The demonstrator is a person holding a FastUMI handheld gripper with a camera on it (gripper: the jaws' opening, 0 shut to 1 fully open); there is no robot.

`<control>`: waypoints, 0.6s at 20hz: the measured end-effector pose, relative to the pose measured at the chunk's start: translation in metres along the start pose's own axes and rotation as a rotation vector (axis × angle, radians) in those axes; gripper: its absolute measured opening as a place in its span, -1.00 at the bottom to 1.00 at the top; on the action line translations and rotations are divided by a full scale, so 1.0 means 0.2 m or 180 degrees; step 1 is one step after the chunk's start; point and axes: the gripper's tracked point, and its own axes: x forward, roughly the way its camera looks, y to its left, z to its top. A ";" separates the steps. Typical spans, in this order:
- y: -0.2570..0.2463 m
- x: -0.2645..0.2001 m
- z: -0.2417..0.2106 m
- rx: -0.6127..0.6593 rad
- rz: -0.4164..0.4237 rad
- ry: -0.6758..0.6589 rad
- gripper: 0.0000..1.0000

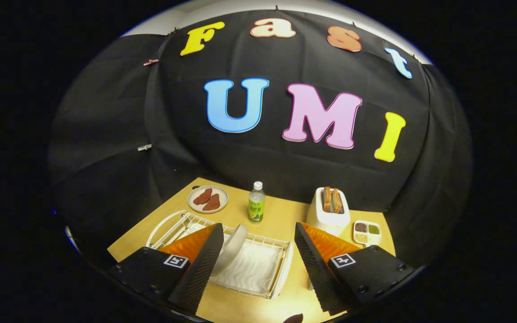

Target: Take the plate from the dish rack, then take the spoon from the basket and place it into the plate.

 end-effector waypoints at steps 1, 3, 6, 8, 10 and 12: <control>0.05 0.07 -0.06 0.0053 0.0033 0.0121 0.96; 0.12 0.20 -0.16 0.0186 0.0079 0.0338 0.97; 0.14 0.37 -0.36 0.0212 -0.0063 0.0666 0.95; 0.12 0.47 -0.48 0.0172 -0.0165 0.0839 0.92; 0.12 0.55 -0.60 0.0147 -0.0220 0.1027 0.89; 0.12 0.61 -0.65 0.0253 -0.0245 0.1115 0.83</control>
